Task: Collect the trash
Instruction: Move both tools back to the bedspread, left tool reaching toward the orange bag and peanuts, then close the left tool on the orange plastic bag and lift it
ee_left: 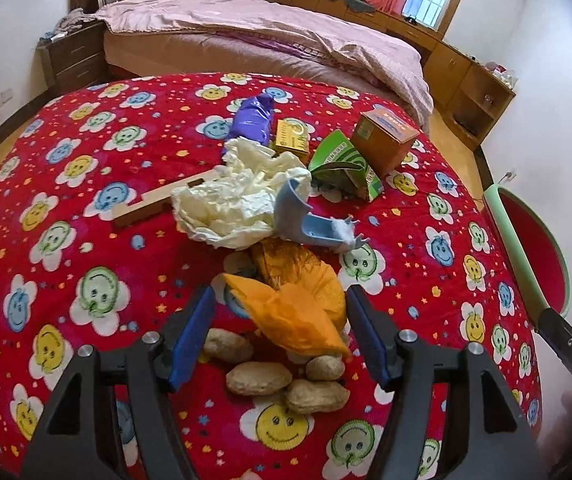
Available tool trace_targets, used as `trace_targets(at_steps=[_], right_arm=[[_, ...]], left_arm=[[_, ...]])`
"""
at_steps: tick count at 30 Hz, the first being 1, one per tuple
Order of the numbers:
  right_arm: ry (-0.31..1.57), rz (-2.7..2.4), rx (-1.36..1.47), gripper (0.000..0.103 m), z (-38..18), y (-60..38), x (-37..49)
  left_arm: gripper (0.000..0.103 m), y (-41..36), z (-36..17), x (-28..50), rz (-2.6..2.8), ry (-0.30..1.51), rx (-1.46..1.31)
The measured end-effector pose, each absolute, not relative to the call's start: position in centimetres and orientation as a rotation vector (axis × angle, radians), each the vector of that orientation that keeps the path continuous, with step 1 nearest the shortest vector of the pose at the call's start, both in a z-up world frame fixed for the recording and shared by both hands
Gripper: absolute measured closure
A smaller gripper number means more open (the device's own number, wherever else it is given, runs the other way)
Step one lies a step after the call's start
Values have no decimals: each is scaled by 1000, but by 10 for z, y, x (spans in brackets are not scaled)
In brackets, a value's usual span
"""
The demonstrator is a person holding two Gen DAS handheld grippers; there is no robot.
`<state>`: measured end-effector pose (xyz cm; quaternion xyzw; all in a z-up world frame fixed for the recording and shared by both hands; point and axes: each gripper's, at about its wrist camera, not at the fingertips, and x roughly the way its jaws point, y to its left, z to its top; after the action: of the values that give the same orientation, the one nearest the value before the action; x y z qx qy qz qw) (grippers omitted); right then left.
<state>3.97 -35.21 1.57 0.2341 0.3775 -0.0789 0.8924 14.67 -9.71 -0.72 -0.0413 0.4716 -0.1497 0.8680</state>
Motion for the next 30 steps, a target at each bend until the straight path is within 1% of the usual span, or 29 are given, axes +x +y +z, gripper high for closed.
trace_targets(at_steps=[9,11,12,13,14,15,17,20,26,30], right_arm=[[789,-154,493,21,13,-351,40],[789,-151,491,21,13,-350,40],[788,-148,491,21,13,-349,40],[787,-147,491,21,13,-349,39],[787,-144,491,21,13,-348,39],[788,-142,491,21,13,-348,39],[788,-137,490,21,14,-346,39],[787,-129,479,21,16,-342,38],[783,-99,452,21,22,-330,42],[783,-65,437,21,26,-318,50]], left_arm=[[36,-104,-10,154,-259,964,-74],[38,-108,-11,153,-254,962,-43],[40,-110,-11,152,-252,960,-26],[45,-110,-11,150,-255,956,-22],[55,-110,-10,149,-270,955,-32],[61,-110,-9,148,-293,956,-49],[66,-110,-7,144,-308,952,-57],[68,-106,-1,138,-330,937,-72],[68,-86,20,122,-328,863,-75],[68,-65,32,119,-311,846,-123]])
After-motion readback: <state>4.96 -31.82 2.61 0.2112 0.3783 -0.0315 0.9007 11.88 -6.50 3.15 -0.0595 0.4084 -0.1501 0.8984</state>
